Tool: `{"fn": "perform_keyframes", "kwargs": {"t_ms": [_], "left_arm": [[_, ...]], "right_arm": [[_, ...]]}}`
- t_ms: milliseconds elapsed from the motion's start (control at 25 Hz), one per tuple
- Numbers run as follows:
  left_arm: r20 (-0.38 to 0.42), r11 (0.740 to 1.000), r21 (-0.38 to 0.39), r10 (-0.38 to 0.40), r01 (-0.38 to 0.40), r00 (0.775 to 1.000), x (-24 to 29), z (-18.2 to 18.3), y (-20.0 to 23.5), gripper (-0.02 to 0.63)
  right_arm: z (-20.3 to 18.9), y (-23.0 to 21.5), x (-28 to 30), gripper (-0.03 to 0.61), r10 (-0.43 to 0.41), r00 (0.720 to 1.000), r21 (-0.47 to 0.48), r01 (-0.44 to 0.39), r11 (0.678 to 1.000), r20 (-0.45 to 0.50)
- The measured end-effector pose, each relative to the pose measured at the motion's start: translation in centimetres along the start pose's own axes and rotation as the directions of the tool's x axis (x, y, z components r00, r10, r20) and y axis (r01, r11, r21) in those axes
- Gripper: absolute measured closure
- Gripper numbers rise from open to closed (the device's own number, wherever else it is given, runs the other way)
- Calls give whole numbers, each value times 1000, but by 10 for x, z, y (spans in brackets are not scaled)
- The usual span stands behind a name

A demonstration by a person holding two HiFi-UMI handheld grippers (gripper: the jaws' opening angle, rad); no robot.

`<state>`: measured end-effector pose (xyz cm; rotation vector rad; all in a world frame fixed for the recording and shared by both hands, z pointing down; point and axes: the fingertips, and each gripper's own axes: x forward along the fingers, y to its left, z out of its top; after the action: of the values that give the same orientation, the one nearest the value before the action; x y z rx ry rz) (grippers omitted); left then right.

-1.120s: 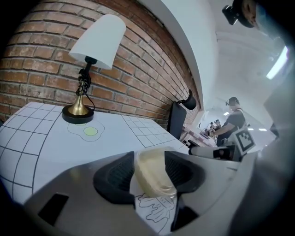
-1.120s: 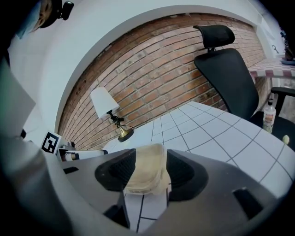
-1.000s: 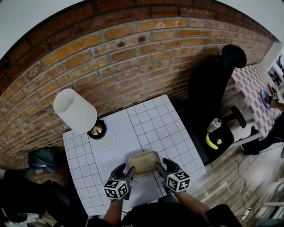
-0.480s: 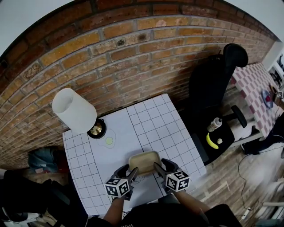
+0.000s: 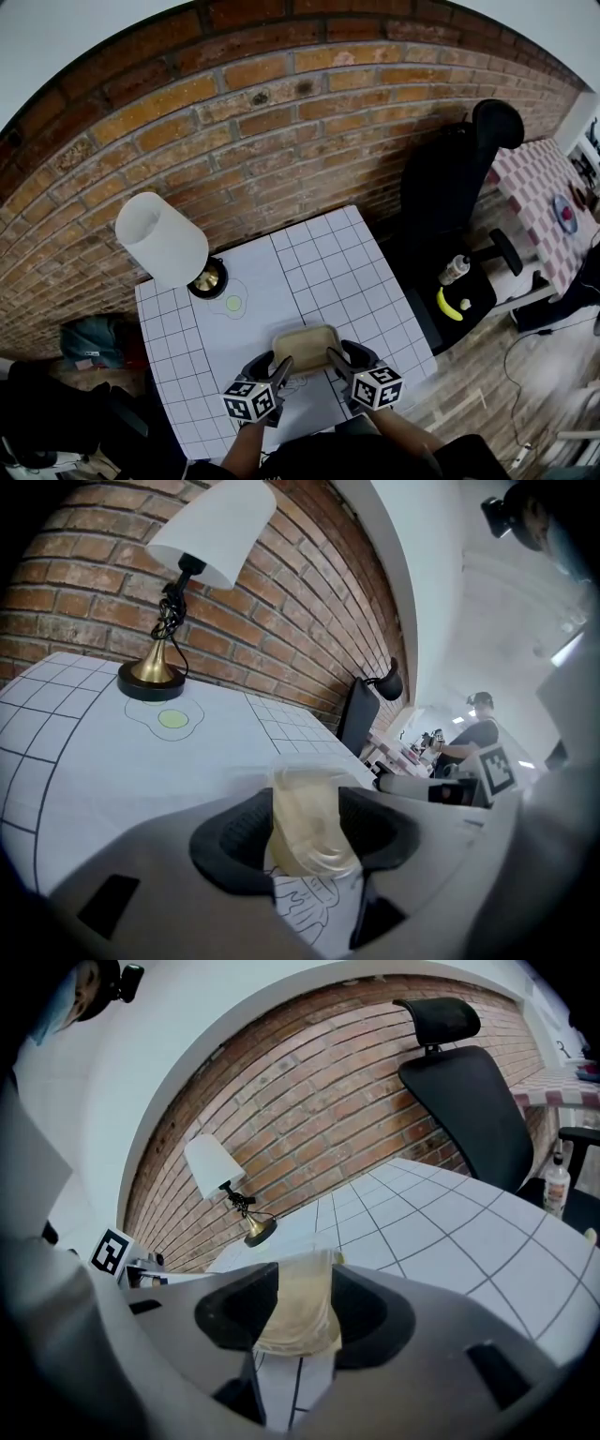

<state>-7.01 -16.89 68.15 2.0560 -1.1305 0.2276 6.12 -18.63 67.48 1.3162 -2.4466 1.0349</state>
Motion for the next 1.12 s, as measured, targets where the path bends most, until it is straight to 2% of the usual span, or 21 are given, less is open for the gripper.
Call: {"fn": "perform_keyframes", "kwargs": {"t_ms": [280, 440, 1120], "left_arm": [[59, 1000, 27, 0, -2, 998, -10, 19, -3, 399], [100, 999, 42, 6, -10, 995, -18, 33, -3, 462], [253, 993, 117, -33, 4, 967, -47, 88, -27, 489]], "right_arm": [[23, 9, -6, 461, 15, 997, -1, -15, 1000, 74], [37, 13, -12, 505, 13, 993, -15, -11, 1000, 115], [88, 42, -34, 515, 69, 964, -54, -57, 997, 257]]}}
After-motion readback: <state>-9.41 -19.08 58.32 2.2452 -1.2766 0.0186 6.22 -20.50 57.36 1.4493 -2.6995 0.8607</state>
